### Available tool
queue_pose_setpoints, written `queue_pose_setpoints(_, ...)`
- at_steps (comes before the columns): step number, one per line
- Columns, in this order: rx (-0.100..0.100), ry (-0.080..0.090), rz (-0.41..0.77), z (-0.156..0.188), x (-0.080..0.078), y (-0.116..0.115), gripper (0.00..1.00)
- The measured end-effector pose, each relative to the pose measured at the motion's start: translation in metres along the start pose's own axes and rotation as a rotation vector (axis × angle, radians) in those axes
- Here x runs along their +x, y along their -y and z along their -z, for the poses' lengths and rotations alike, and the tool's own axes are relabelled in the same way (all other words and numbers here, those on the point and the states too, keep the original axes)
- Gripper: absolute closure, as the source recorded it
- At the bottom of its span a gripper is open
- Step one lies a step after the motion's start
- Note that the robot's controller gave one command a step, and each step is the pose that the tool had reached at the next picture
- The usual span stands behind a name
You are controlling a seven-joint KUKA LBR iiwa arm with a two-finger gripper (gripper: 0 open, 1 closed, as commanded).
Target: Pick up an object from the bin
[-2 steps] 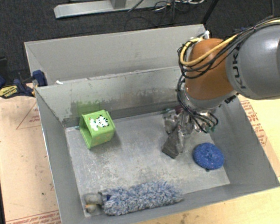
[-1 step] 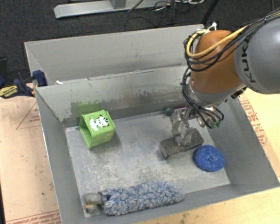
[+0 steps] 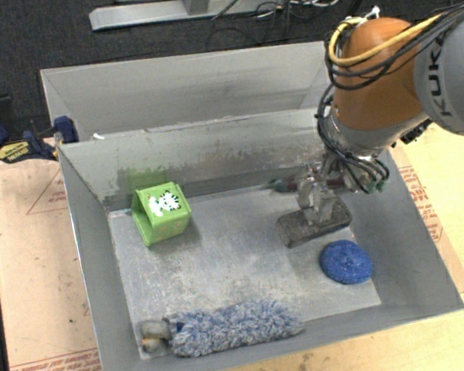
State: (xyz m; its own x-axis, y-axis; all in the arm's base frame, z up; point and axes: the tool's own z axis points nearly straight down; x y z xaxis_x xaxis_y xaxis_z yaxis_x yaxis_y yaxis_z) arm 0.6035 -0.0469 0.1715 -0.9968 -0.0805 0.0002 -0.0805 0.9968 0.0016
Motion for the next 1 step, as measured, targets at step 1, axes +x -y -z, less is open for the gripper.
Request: queue_pose_setpoints(1,0.002,0.008,0.066,0.0273,-0.0016,-0.0057,1.0)
